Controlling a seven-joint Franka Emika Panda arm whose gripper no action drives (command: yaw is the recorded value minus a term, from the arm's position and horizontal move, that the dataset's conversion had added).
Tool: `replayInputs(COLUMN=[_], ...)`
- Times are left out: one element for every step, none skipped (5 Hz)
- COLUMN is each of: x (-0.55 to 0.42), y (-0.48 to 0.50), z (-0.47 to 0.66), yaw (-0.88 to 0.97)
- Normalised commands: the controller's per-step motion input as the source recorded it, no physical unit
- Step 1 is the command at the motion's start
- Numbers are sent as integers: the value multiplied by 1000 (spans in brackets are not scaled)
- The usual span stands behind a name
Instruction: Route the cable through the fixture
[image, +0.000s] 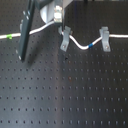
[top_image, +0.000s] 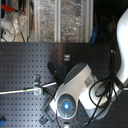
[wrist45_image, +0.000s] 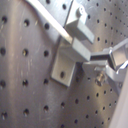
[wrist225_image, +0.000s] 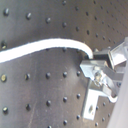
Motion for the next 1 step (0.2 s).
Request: replayInputs(x=[-294], y=[-305], z=[62], yaw=[-600])
